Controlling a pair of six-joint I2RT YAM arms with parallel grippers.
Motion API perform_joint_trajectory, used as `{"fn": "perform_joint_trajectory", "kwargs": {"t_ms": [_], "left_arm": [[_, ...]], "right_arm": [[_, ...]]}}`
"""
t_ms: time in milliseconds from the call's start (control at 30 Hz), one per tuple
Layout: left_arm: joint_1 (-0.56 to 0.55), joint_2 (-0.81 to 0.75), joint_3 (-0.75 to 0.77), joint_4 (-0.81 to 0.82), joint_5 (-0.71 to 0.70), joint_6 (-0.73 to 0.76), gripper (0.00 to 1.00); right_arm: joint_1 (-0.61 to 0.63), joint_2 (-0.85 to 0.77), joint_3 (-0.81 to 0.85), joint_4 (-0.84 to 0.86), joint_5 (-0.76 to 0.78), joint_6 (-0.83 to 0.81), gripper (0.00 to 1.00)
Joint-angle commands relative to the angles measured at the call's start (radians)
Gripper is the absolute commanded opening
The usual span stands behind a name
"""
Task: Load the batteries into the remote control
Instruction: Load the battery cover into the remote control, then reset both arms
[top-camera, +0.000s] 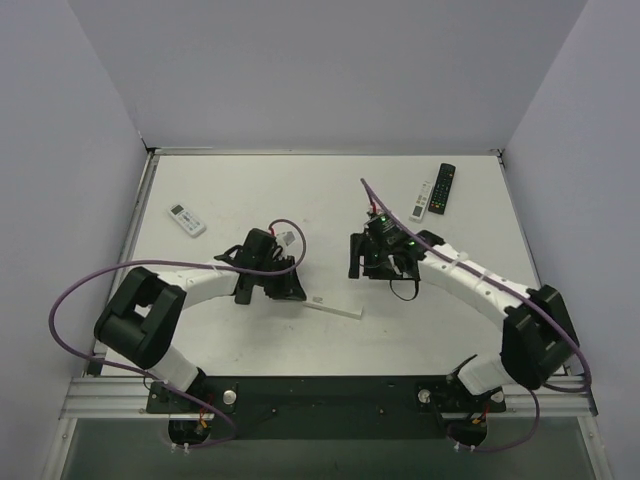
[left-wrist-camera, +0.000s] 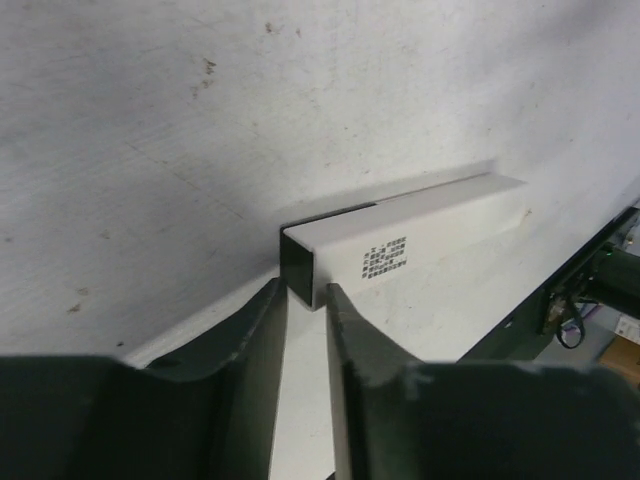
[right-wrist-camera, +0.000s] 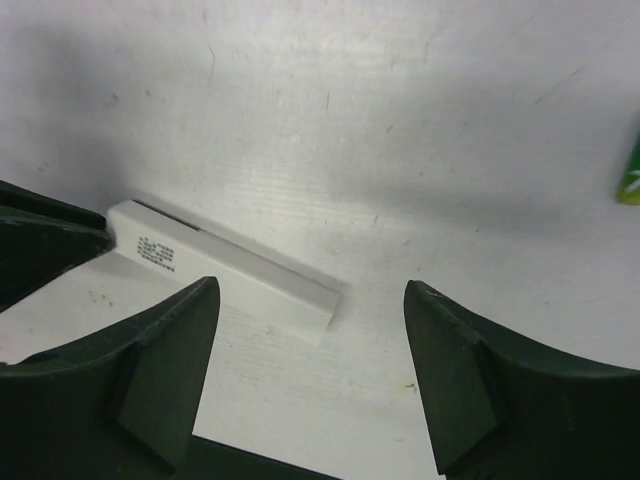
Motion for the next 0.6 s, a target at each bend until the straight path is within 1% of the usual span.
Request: {"fn": "perform_joint_trajectory", "kwargs": {"t_ms": [0, 67, 100, 200, 267, 367, 400, 467, 500, 533, 567], "left_arm": [[0.038, -0.052, -0.011, 0.025, -0.06, 0.006, 0.38], [0.049, -0.071, -0.008, 0.025, -0.062, -0.003, 0.49], [0.061, -0.082, -0.005, 0.026, -0.063, -0.006, 0.57], [0.076, -0.153, 0.001, 0.023, -0.084, -0.022, 0.68], [0.085, -0.194, 0.004, 0.016, -0.106, -0.028, 0.71], [0.124, -0.3, 0.003, -0.004, -0.164, -0.037, 0.72], [0.154, -0.368, 0.006, -0.016, -0.187, -0.04, 0.75], [0.184, -0.45, 0.015, -0.076, -0.299, -0.039, 0.79], [0.197, -0.528, 0.044, -0.105, -0.342, -0.031, 0.81], [0.219, -0.567, 0.061, -0.136, -0.397, -0.017, 0.87], [0.224, -0.605, 0.078, -0.183, -0.498, 0.024, 0.92]], "right_arm": [[-0.058, -0.18, -0.002, -0.022, 0.122, -0.061, 0.71], [-0.081, -0.243, -0.003, -0.042, 0.167, -0.077, 0.73], [-0.092, -0.266, -0.006, -0.054, 0.181, -0.083, 0.73], [-0.136, -0.367, -0.023, -0.074, 0.28, -0.104, 0.73], [-0.164, -0.442, -0.037, -0.091, 0.372, -0.112, 0.8], [-0.218, -0.544, -0.036, -0.126, 0.46, -0.117, 0.85], [-0.23, -0.567, -0.03, -0.137, 0.478, -0.123, 0.86], [-0.261, -0.637, -0.005, -0.166, 0.524, -0.137, 0.91], [-0.264, -0.663, 0.003, -0.171, 0.594, -0.155, 0.93], [-0.262, -0.691, 0.009, -0.171, 0.625, -0.169, 0.96], [-0.262, -0.743, 0.016, -0.17, 0.653, -0.183, 0.98]]}}
